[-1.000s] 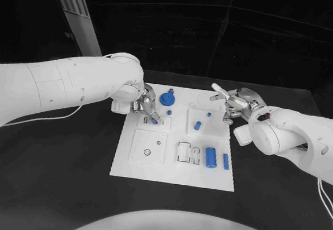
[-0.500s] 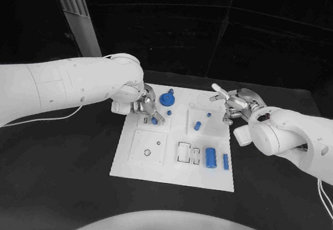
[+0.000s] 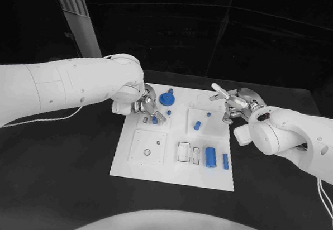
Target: Assemble the parts on the task board
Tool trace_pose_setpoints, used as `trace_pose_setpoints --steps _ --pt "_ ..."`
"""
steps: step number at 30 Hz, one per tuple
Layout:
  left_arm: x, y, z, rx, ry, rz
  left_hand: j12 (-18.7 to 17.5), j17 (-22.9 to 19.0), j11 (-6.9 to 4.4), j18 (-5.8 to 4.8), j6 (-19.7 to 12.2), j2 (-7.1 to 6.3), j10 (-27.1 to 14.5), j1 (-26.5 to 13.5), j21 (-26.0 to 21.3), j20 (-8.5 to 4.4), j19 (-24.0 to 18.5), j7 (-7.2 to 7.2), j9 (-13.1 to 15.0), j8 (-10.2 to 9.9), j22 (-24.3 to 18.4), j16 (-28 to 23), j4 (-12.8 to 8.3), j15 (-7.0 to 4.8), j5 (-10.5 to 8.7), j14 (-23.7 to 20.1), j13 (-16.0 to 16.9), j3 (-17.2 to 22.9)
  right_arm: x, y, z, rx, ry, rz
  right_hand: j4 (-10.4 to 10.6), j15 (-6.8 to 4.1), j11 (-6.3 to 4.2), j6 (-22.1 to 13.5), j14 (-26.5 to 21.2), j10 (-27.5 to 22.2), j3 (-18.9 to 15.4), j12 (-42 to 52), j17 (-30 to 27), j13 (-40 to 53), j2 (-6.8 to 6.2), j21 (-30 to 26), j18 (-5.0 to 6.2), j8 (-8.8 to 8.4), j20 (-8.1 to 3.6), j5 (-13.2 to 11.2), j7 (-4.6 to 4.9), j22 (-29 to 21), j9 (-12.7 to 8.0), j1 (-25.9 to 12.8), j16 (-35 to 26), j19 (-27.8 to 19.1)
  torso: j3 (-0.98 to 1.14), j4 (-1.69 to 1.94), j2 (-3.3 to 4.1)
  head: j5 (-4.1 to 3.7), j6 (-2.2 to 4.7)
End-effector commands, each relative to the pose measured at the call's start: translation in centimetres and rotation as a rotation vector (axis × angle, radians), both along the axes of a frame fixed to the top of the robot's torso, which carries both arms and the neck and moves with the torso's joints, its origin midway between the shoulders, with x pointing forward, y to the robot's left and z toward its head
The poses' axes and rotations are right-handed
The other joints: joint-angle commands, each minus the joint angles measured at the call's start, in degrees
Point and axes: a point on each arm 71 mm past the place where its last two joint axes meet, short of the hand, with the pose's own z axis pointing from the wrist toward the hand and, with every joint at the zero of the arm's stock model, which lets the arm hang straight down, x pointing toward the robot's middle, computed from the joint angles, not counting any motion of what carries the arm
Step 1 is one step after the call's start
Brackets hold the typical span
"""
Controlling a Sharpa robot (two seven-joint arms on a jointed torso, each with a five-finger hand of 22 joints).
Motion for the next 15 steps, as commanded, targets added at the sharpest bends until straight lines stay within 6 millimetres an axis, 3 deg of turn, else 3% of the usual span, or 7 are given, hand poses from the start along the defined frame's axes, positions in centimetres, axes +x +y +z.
trace_pose_setpoints --steps 1,4,6,11,15 --pt "-0.19 -0.15 -0.37 -0.009 0.002 -0.007 0.14 15.09 0.35 -0.38 0.02 0.48 6.06 0.57 0.23 0.38 6.15 0.25 0.12 0.22 15.09 0.17 0.09 0.33 0.77 5.96 15.05 -0.39 -0.01 0.12 0.1 0.001 -0.003 0.01 -0.05 -0.41 -0.32 -0.02 2.2 3.07 -0.38 0.12 10.63 12.3 0.4 -0.24 0.3 0.34 -0.06 0.34 -0.11 5.19 -0.07 0.17 0.0 -0.39 0.0 0.02 -0.01 0.01 -0.01" --pt "-0.18 -0.09 -0.38 -0.004 0.004 -0.006 0.14 15.09 0.3 -0.38 -0.08 1.09 6.06 1.4 0.23 0.34 6.15 0.19 0.21 0.27 15.09 0.17 0.07 0.29 1.75 5.96 15.05 -0.39 -0.01 0.13 0.1 0.001 -0.002 0.01 -0.06 -0.41 -0.32 -0.04 2.16 3.04 -0.43 0.1 10.57 12.27 0.5 -0.33 0.32 0.38 -0.06 0.37 -0.11 5.17 -0.08 0.17 -0.02 -0.42 0.02 -0.02 -0.02 0.04 -0.04" --pt "-0.19 -0.04 -0.4 0.001 0.007 -0.006 0.14 15.09 0.18 -0.38 -0.31 1.7 6.06 3.39 0.23 0.24 6.15 0.04 0.26 0.2 15.09 0.17 -0.07 0.15 7.05 5.96 15.05 0.13 -0.02 0.12 0.1 0.001 -0.002 0.01 -0.06 -0.41 -0.32 -0.04 2.16 3.04 -0.43 0.1 10.57 12.27 0.5 -0.33 0.32 0.38 -0.06 0.37 -0.11 5.17 -0.08 0.17 -0.02 -0.42 0.0 -0.02 0.02 0.03 0.0" --pt "-0.21 0.06 -0.44 0.012 0.013 -0.006 0.14 15.09 -0.16 -0.38 -0.47 1.44 6.06 7.42 0.23 -0.05 6.15 -0.3 0.14 -0.14 15.09 0.17 -0.12 -0.17 21.58 5.96 15.05 1.85 -0.01 0.11 0.09 0.0 -0.002 0.01 -0.06 -0.41 -0.32 -0.04 2.16 3.04 -0.43 0.1 10.57 12.27 0.5 -0.33 0.32 0.38 -0.06 0.37 -0.11 5.17 -0.08 0.17 -0.02 -0.42 0.01 0.0 0.0 0.04 -0.06" --pt "-0.21 0.1 -0.45 0.015 0.015 -0.006 0.14 15.09 -0.26 -0.38 -0.43 1.23 6.06 8.38 0.23 -0.16 6.15 -0.37 0.06 -0.3 15.09 0.17 0.0 -0.25 27.95 5.96 15.05 3.0 -0.02 0.12 0.09 0.0 -0.001 0.01 -0.06 -0.41 -0.32 -0.04 2.16 3.04 -0.43 0.1 10.57 12.27 0.5 -0.33 0.32 0.38 -0.06 0.37 -0.11 5.17 -0.08 0.17 -0.02 -0.42 0.01 0.01 0.0 0.04 -0.03"
